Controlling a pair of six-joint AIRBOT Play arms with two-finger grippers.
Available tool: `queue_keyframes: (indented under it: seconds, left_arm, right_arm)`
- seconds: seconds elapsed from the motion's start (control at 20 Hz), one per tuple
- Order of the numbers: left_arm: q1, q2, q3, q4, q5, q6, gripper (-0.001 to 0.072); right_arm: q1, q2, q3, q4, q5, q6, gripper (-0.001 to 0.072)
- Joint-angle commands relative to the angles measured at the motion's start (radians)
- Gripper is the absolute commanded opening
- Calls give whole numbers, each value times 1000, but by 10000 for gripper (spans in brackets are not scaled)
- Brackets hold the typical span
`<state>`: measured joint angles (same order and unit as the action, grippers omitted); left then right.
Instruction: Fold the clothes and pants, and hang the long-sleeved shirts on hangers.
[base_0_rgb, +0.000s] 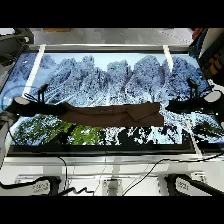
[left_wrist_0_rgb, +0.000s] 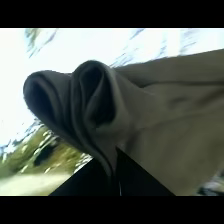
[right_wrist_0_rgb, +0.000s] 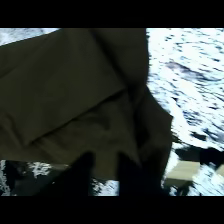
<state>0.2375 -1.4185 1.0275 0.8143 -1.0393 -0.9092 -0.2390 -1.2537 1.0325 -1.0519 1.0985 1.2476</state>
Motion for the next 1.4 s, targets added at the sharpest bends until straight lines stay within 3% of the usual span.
queue_keyframes:
  seconds: [0.0, 0.25, 0.4, 0.7, 0.95, 1.05, 1.35]
  left_arm:
    - [1, 127, 95, -4, -122, -24, 14]
    - [1, 378, 104, -14, -128, -33, 15]
    - [-2, 480, 104, -16, -129, -33, 15]
    - [-23, 484, 98, -15, -129, -33, 16]
    - [-93, 418, 98, -16, -125, -33, 16]
    - [-127, 392, 98, -53, -124, -33, 15]
    - [-336, 272, 98, -323, -5, -33, 15]
  right_arm:
    - [158, 0, 0, 35, -146, -21, 20]
    - [526, -56, 1, 35, -601, 244, 18]
    - [732, -188, 59, 36, -721, 385, 18]
    - [1025, -540, 389, 169, -591, 409, 19]
    - [1098, -582, 486, 131, -577, 409, 19]
    - [1065, -575, 486, 43, -497, 409, 19]
    - [765, -457, 485, -364, -22, 407, 19]
